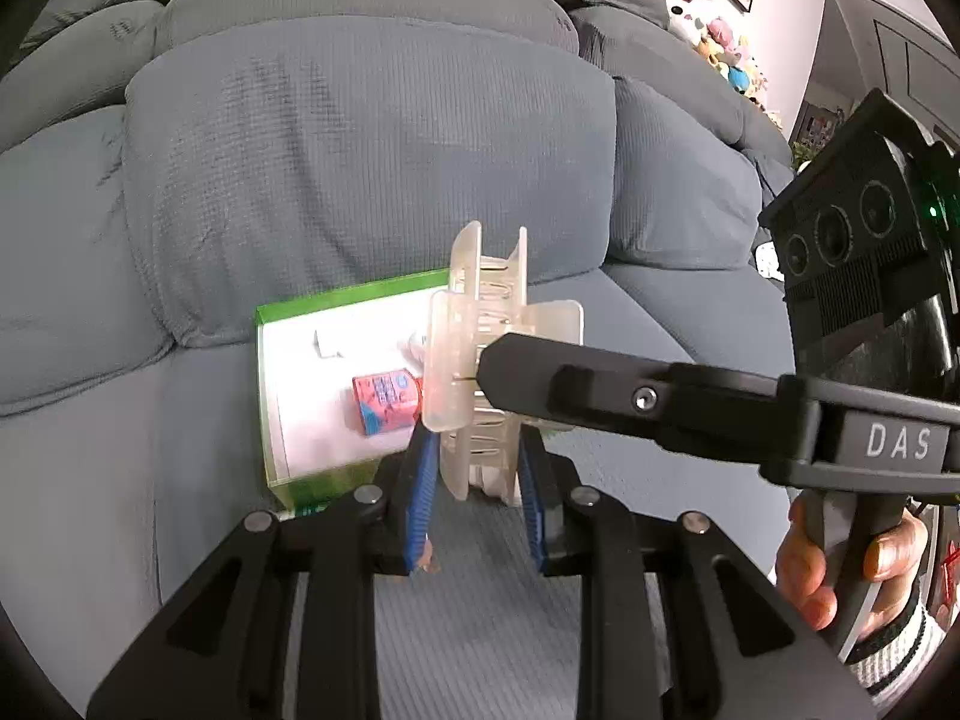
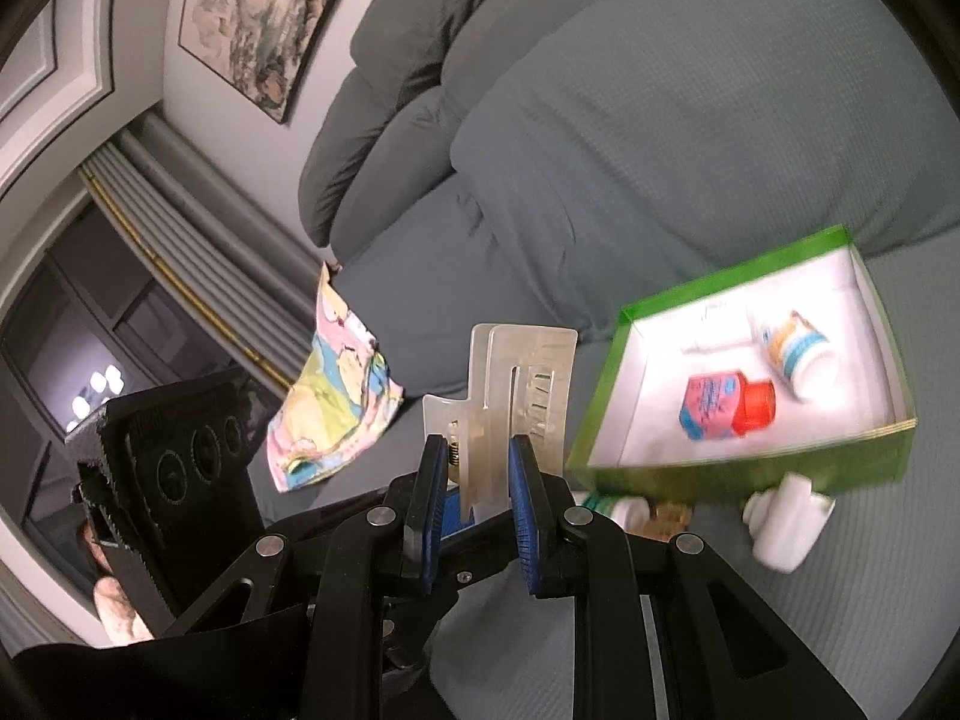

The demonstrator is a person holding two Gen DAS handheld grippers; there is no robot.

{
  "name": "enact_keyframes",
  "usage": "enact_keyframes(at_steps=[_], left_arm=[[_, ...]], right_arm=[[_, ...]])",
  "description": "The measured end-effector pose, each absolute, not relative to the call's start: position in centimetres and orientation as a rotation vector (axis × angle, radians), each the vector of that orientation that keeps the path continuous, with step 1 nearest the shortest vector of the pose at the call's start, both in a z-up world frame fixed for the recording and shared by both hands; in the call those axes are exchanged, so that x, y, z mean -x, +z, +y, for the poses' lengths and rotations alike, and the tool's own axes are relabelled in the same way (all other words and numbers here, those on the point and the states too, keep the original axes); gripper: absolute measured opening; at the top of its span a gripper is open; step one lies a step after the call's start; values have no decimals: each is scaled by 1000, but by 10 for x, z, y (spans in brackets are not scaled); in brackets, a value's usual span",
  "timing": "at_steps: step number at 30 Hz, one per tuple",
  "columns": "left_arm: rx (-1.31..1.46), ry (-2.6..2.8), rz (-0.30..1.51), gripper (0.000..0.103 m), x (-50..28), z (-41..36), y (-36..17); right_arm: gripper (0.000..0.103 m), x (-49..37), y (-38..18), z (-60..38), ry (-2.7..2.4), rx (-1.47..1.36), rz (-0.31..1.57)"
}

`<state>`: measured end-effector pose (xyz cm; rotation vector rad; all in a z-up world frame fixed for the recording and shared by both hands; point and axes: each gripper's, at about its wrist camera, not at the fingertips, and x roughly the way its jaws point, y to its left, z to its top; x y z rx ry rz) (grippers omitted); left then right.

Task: Organize rigid objects
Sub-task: 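Lift the clear hair clip with the right gripper and carry it over the box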

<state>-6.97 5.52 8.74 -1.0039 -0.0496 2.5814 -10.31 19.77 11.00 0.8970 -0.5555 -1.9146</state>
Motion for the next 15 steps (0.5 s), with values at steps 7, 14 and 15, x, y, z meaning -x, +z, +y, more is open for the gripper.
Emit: enact_keyframes(at_steps=[7,14,15], left_arm=[[984,2585,-30,24,94,54,98],[996,2579,-50,25,123,49,104],[1003,2576,-54,25,127,48,103]], right_arm=[[22,126,125,193,-1931,-874,-541],[22,153,130,188,-1946,-866,-529],[22,158,130,187,-1948,-867,-528]])
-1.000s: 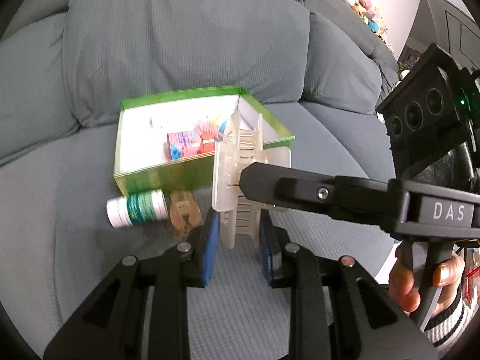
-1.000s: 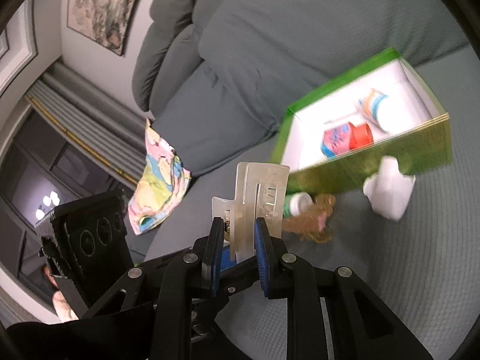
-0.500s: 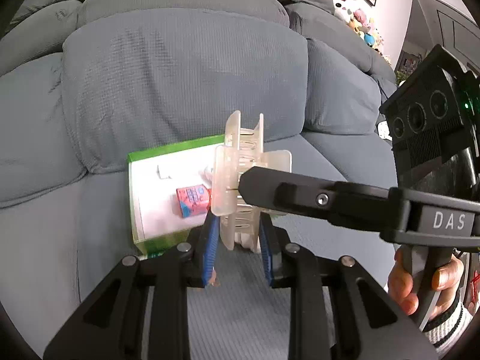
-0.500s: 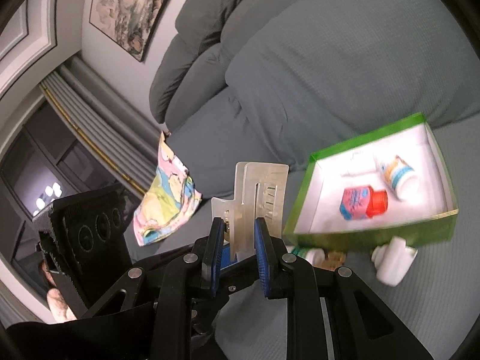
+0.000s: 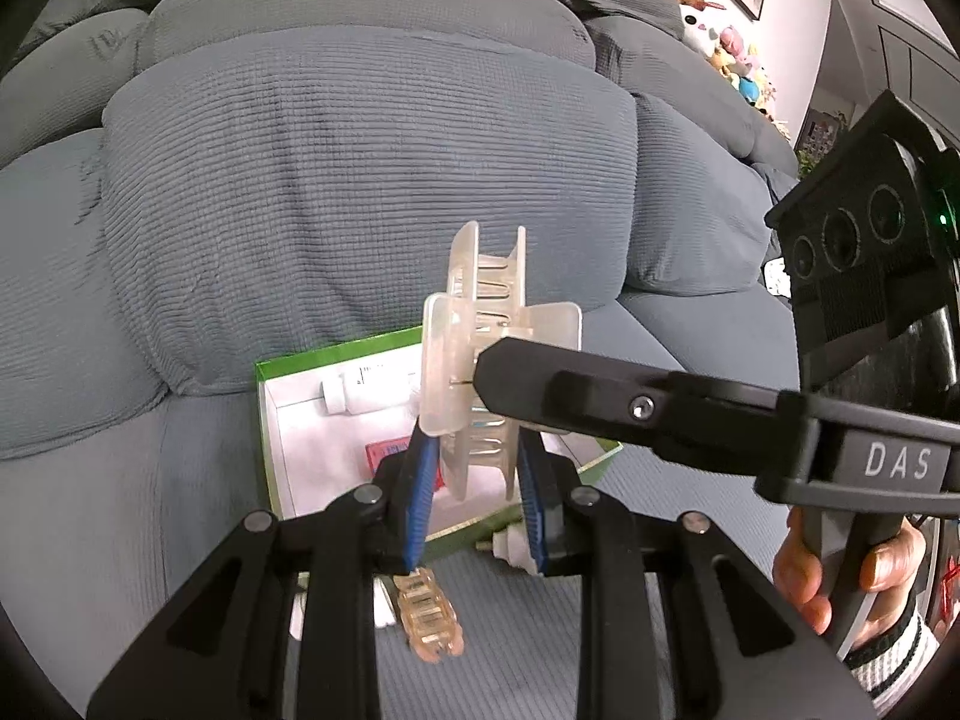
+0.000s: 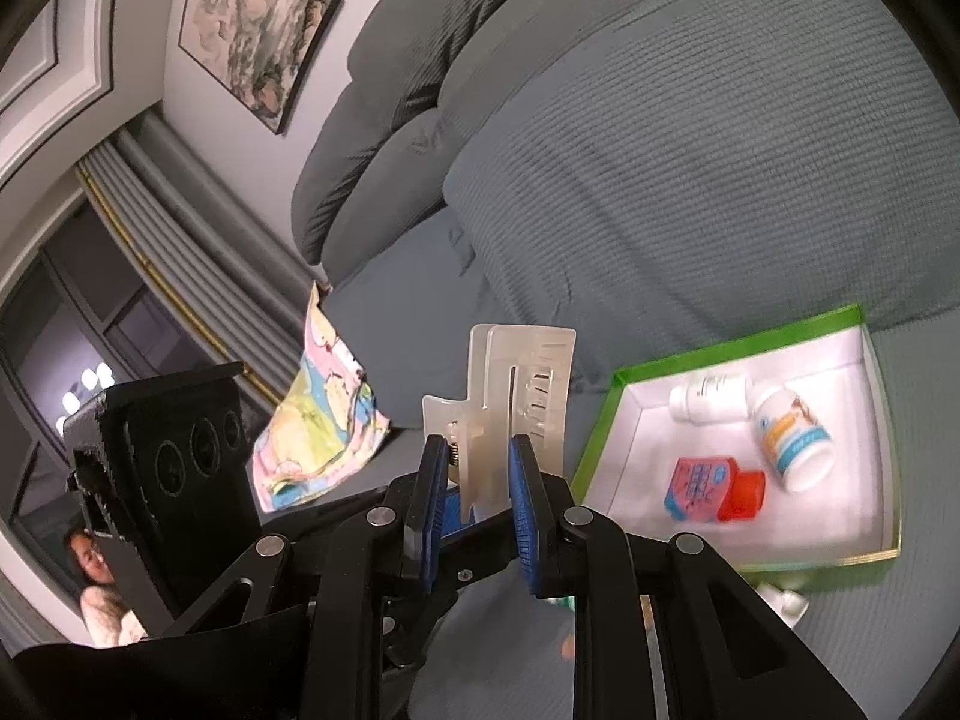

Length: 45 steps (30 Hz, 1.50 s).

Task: Organize rigid objects
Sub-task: 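Lift the clear hair clip with the right gripper and carry it over the box, then lower the clear hair clip into the box and open the right gripper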

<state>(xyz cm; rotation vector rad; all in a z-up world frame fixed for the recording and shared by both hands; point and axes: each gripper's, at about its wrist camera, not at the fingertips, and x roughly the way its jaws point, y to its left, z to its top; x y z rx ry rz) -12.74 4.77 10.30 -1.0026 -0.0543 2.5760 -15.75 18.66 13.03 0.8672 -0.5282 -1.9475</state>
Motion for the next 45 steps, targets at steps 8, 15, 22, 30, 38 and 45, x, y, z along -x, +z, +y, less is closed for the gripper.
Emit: enact_keyframes(at_steps=[8,15,22,30,38,45], left_arm=[[1077,2539,-108,25,160,37,85],[1169,2503,-165,25,180,30,55],[1240,2493,-173,25,191,27,34],[1299,2479,-187,25,200,24,18],[1334,2463,-202,25,202,18,4],[1367,2456,-208,25,207,12,-7]], right_arm=[[22,189,115,175,-1937,-918,-527],[22,213,84,165,-1918,-999,-538],[22,230,52,156,-1886,-1074,-546],[22,243,28,147,-1863,-1133,-534],[22,249,14,141,-1855,-1175,-523],[22,252,0,138,-1845,-1208,-520]])
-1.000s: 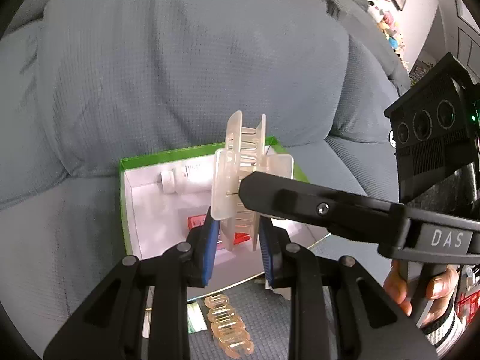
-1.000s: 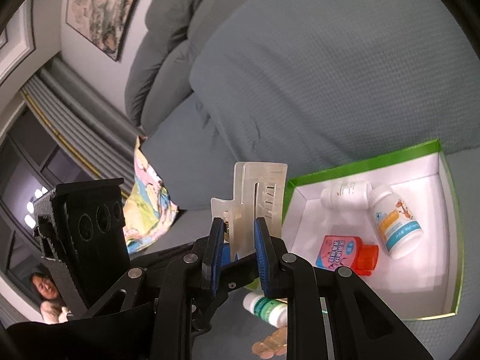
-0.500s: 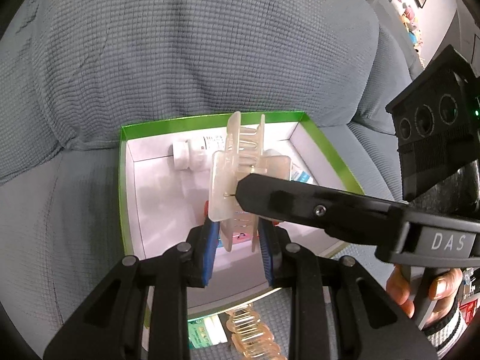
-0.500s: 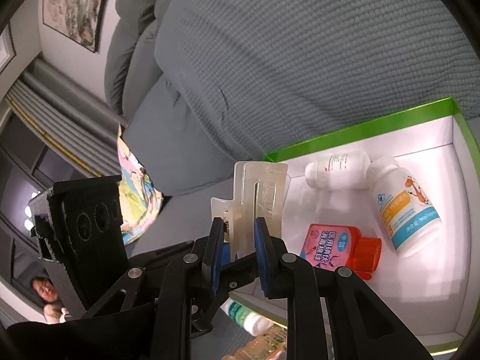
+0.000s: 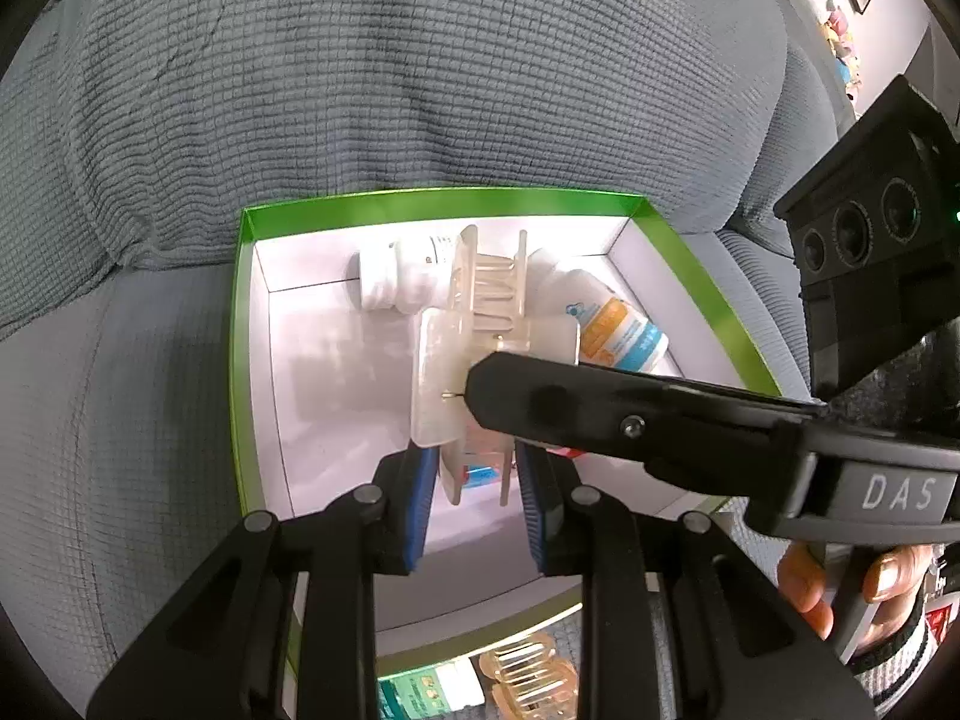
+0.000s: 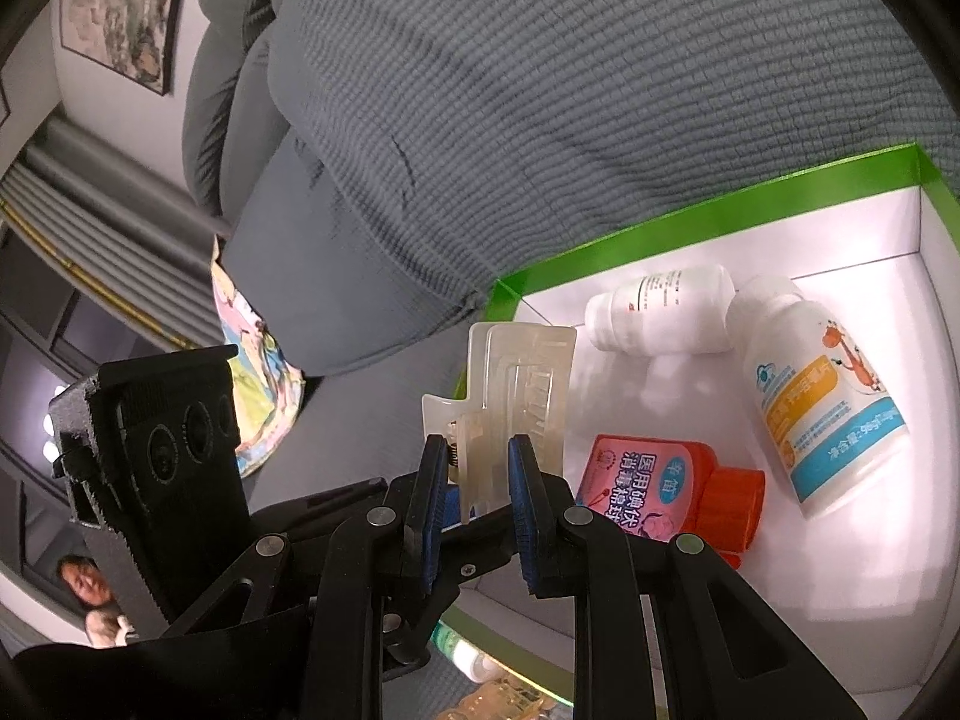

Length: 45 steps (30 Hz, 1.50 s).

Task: Organize rigid objects
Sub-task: 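Lower the clear hair clip into the box and open the right gripper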

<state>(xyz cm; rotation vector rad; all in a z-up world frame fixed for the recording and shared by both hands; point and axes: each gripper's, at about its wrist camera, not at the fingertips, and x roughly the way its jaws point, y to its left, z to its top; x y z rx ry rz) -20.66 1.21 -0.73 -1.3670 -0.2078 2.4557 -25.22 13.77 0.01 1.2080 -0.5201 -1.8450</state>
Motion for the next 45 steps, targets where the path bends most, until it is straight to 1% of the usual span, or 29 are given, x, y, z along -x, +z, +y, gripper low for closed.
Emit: enact_keyframes(at_steps=[12,33,35,38,40,41,42,43,44,45], left_arm=[[1390,2448,-225,25,209,2,-18],[1458,2437,-187,25,226,18,-40],[1463,2444,-177,27,224,18,-40],[1466,2436,-166,36,222,22,-39],[1462,2425,-155,51,218,27,-37],[1463,2419,-144,56,217,30,-36],[1463,2423,-121,73,214,34,-34],[1467,2437,-90,93,212,38,-33],[1461,2458,-54,96,209,41,-31],[1451,2465,-39,97,207,41,-29]], right_arm=[[22,254,-13,129,-1835,-1239,-509],[23,256,-21,120,-1847,-1283,-502],[23,255,-22,123,-1855,-1302,-508],[23,254,-20,130,-1872,-1305,-514],[23,252,-17,135,-1888,-1311,-512],[25,251,-16,137,-1891,-1310,-509],[32,249,-13,138,-1900,-1310,-502],[36,247,-9,141,-1918,-1307,-485],[43,245,-6,142,-1933,-1302,-473],[47,243,-4,145,-1949,-1295,-459]])
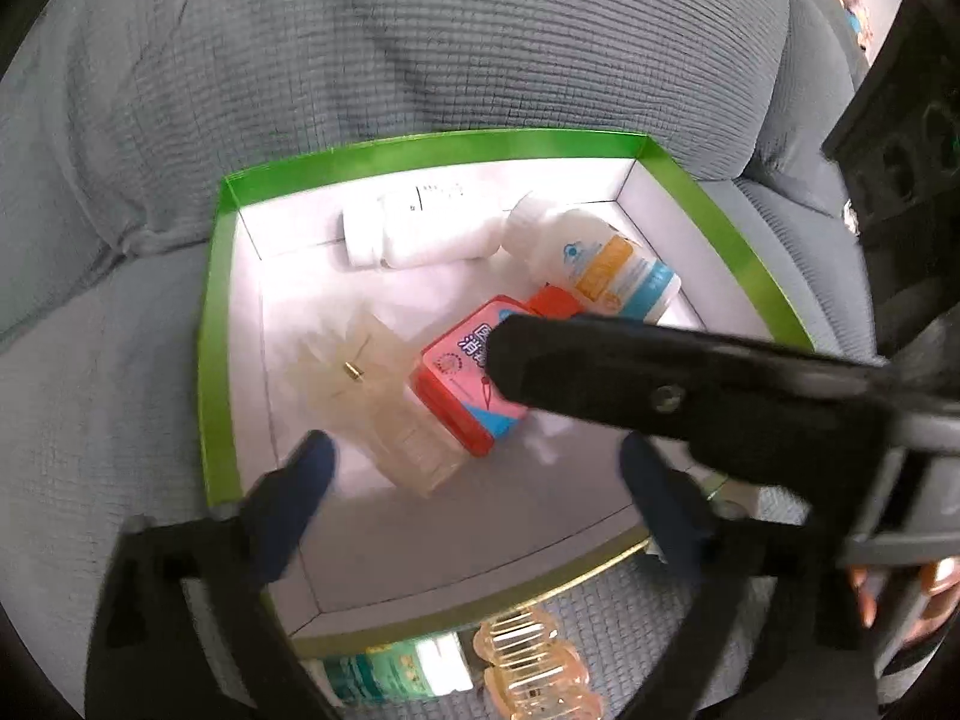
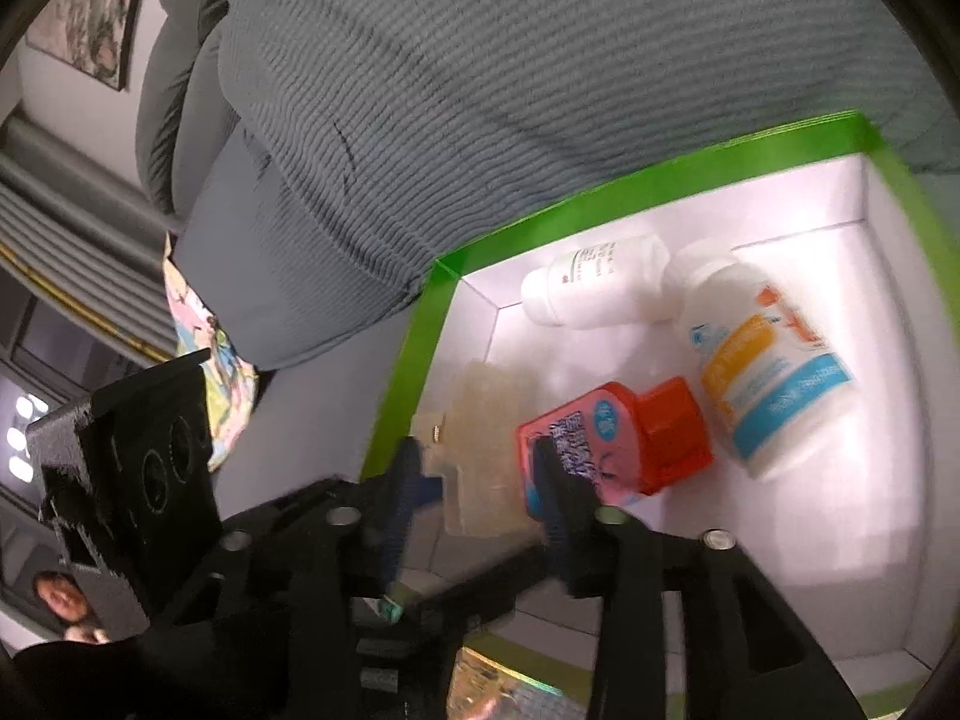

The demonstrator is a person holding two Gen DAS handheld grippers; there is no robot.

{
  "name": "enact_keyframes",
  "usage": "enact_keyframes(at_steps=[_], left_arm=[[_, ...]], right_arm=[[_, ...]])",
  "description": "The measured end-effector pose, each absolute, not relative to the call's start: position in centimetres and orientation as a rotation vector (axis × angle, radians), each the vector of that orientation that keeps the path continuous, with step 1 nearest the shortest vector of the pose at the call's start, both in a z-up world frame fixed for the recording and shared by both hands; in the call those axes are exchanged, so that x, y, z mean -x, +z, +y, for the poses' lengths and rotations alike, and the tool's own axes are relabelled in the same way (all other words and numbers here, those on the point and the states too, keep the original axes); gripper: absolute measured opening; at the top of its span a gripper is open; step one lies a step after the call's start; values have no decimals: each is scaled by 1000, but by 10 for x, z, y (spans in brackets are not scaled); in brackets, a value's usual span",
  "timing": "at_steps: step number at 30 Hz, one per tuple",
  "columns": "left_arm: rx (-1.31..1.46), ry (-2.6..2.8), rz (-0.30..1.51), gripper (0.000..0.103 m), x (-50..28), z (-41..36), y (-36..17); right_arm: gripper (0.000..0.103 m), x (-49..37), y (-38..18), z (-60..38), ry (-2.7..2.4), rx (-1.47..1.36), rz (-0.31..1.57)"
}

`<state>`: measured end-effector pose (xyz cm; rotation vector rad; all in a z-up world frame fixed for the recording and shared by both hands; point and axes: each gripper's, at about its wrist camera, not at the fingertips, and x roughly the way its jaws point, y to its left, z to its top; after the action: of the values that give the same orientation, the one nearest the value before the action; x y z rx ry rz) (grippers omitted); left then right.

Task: Organize rigid objects
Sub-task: 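Lower the clear hair clip into the box and open the right gripper, then withdraw the right gripper and move it to the white spray nozzle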

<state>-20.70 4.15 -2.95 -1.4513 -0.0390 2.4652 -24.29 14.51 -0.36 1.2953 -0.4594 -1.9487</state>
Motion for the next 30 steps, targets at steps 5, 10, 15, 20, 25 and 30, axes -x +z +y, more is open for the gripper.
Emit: enact_keyframes(at_steps=[5,10,15,20,25,30], left_arm=[[1434,2504,18,97,191,41,-20],[1377,2601,75,98,169,39,-5],[1288,2697,100,99,139,39,14],[1206,2768,123,99,105,41,28],[1167,2832,147,100,77,42,35],[1146,2863,120,100,52,44,40]], right_arm=[[49,228,21,159,-2044,-1223,-385],[68,201,49,171,-2222,-1121,-200],[78,167,68,184,-2316,-1039,-66],[78,133,82,199,-2362,-969,-31],[80,101,93,212,-2428,-919,9],[81,75,101,224,-2427,-897,-17]])
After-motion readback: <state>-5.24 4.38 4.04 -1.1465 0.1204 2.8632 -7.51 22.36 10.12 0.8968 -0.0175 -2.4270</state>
